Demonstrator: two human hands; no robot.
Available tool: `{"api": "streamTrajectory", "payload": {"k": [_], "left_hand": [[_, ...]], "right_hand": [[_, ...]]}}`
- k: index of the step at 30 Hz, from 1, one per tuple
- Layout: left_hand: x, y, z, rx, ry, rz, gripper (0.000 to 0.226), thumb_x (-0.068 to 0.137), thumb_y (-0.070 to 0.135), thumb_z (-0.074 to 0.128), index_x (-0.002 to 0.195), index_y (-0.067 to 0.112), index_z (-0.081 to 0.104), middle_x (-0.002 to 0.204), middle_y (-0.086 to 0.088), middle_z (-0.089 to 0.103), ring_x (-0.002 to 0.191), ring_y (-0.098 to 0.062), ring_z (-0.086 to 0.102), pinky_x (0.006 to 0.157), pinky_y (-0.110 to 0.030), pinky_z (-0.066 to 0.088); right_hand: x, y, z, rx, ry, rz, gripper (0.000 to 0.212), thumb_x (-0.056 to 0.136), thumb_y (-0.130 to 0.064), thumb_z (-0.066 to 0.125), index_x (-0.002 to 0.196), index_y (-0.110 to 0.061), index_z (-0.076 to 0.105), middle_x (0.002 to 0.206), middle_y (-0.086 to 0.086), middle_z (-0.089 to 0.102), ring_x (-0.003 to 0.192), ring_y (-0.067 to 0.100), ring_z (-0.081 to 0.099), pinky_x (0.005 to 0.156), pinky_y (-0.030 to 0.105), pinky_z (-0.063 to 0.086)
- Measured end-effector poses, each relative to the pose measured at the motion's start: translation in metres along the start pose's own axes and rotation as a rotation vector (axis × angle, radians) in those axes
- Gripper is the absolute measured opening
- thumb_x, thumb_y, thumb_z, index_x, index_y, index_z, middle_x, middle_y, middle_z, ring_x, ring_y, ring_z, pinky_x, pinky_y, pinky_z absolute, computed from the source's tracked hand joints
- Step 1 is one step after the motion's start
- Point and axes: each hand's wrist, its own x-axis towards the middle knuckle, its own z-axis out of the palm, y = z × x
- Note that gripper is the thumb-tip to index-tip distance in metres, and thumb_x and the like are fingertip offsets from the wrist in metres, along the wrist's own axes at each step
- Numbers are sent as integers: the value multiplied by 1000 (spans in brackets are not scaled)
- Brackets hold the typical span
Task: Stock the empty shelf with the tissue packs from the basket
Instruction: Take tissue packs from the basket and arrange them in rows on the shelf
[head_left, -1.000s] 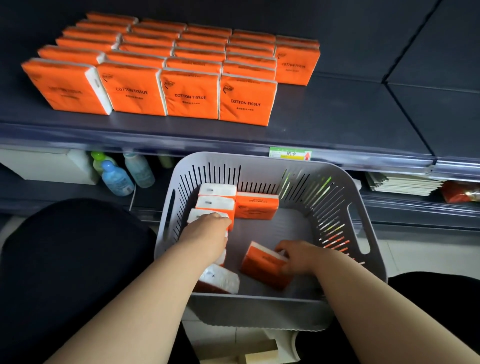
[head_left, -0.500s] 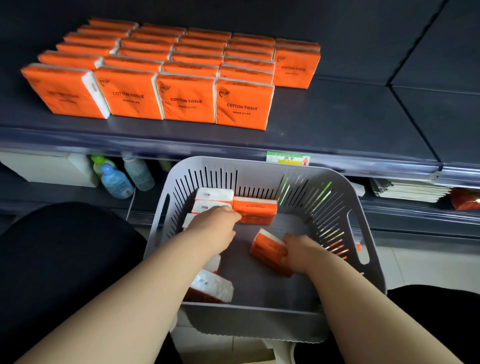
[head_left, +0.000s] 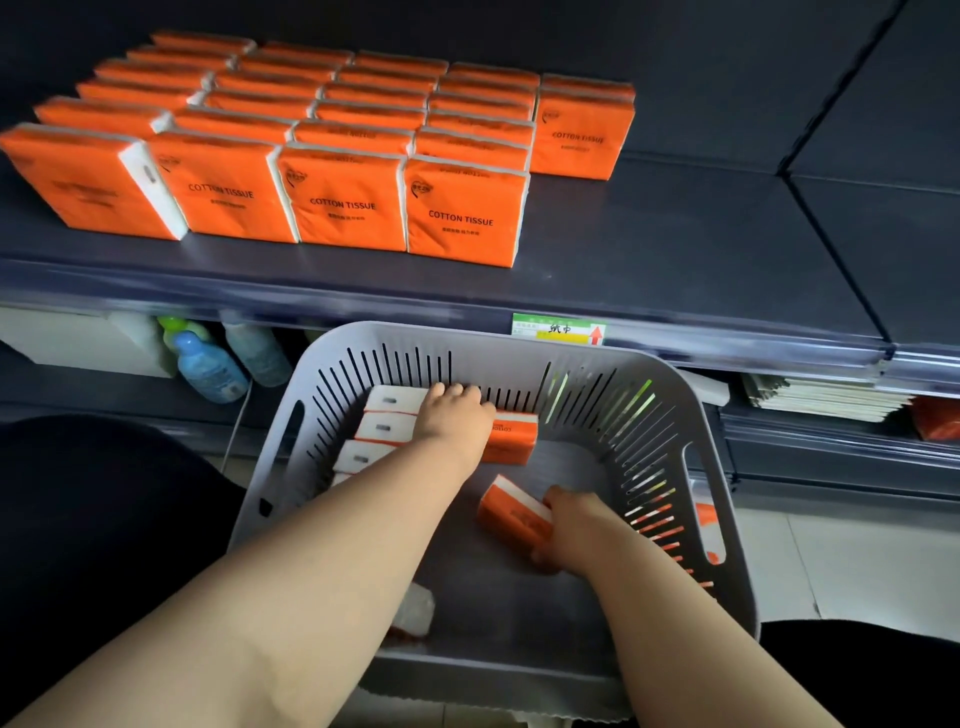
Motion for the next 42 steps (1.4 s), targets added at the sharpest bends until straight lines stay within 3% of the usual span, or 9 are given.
{"api": "streamTrajectory", "payload": {"k": [7, 12, 17, 21, 25, 29, 36, 42], "left_hand": [[0, 8, 16, 94, 111, 65, 35, 92, 15, 47, 127, 14, 49, 124, -7, 47, 119, -27, 42, 103, -34, 25], [-9, 5, 17, 25, 147, 164, 36, 90, 18, 54, 125, 15, 48, 127, -6, 50, 119, -25, 45, 102, -33, 29], [-21, 0, 4, -76, 200, 171, 30, 91, 26, 53, 119, 16, 47, 123, -4, 56, 115, -24, 50, 100, -32, 31], [-36, -10, -12, -125, 277, 175, 37, 91, 32, 55, 124, 18, 45, 126, -3, 54, 118, -24, 48, 100, -33, 31], [-57, -24, -31, -155, 344, 169, 45, 91, 34, 55, 132, 22, 41, 130, 0, 52, 121, -22, 45, 96, -35, 37], [-79, -43, -51, -154, 386, 153, 49, 91, 37, 54, 135, 23, 40, 132, 2, 50, 123, -20, 44, 96, -36, 40], [-107, -68, -81, -153, 447, 94, 54, 92, 40, 53, 140, 23, 36, 139, 4, 44, 129, -17, 38, 103, -32, 35], [-122, -79, -104, -194, 501, 72, 54, 91, 38, 54, 140, 22, 37, 138, 3, 46, 128, -16, 38, 99, -33, 37]], "right_hand": [[0, -8, -7, -16, -85, 38, 72, 79, -23, 71, 141, -17, 34, 131, 10, 49, 120, 26, 49, 101, 36, 42], [0, -14, -11, 115, -96, 113, 79, 81, -25, 68, 145, -13, 23, 134, 13, 44, 124, 30, 44, 103, 38, 37], [-8, -13, -13, 107, -39, 117, 65, 83, -27, 65, 138, -11, 35, 129, 12, 50, 120, 28, 49, 99, 36, 40], [-20, -9, -13, 89, 101, 71, 60, 84, -31, 65, 135, -13, 40, 125, 9, 55, 115, 26, 54, 93, 31, 43], [-35, -5, -14, 291, 249, -48, 54, 89, -18, 60, 136, -7, 37, 114, 8, 56, 97, 11, 65, 81, 18, 50], [-51, -2, -22, 190, 388, -49, 48, 81, -18, 61, 126, -14, 45, 118, 12, 59, 108, 29, 58, 91, 31, 46], [-81, 6, -42, 214, 540, -98, 42, 82, -18, 57, 124, -19, 52, 117, 7, 59, 104, 26, 58, 86, 30, 46], [-101, 20, -62, 289, 702, -142, 39, 79, -18, 62, 119, -17, 57, 115, 6, 63, 106, 25, 57, 83, 25, 40]]}}
